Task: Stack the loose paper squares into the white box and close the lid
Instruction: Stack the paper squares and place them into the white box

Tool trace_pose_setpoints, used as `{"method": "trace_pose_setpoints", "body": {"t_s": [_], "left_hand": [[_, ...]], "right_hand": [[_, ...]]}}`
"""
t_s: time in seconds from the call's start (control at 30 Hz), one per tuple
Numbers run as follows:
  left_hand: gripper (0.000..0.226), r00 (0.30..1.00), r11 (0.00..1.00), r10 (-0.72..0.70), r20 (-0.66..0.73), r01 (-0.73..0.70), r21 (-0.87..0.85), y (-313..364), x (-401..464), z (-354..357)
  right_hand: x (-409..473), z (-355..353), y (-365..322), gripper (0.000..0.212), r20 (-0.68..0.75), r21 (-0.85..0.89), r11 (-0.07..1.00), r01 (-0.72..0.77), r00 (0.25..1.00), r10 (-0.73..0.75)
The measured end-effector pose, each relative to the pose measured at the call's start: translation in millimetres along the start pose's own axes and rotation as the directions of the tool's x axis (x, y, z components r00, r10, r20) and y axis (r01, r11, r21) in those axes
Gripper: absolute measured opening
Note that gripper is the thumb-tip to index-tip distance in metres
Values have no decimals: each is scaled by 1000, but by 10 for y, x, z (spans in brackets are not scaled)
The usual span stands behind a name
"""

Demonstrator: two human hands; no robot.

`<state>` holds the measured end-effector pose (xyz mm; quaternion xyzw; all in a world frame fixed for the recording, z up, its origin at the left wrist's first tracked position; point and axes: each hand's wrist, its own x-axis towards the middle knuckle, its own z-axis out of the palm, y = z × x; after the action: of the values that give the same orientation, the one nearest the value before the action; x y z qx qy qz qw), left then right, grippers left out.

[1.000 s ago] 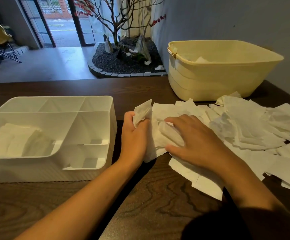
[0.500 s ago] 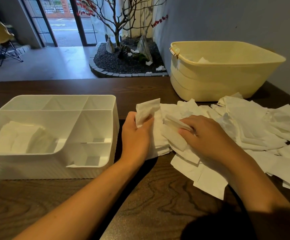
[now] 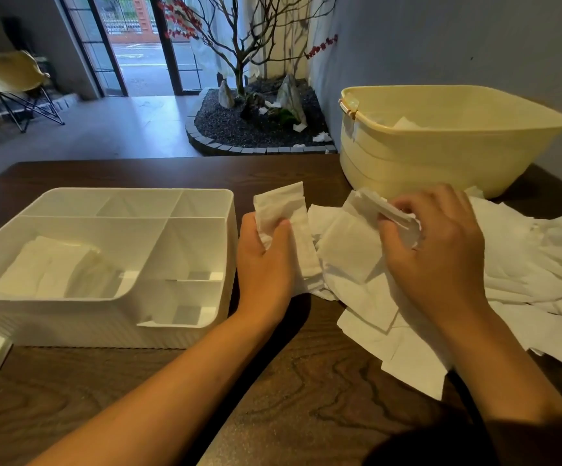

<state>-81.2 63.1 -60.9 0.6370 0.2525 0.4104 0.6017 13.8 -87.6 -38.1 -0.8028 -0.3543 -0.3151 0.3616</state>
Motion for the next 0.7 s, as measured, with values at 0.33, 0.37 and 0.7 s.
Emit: {"method": "trace_pose_setpoints", "body": {"t_s": [0.33,0.37,0.7], "left_hand": [[15,999,999,37,-40,-37,6,46,25,-39],[13,998,999,42,-42,-41,17,40,30,-41],[12,991,989,131,-32,-128,76,14,34,-27]], "right_hand": [[-39,-8,-171,2,288,427,867,-256,948,138],[-30,0,-134,3,243,356,914,-196,964,111],[-4,-100,-168,15,69,379,911,-162,987,146]]}}
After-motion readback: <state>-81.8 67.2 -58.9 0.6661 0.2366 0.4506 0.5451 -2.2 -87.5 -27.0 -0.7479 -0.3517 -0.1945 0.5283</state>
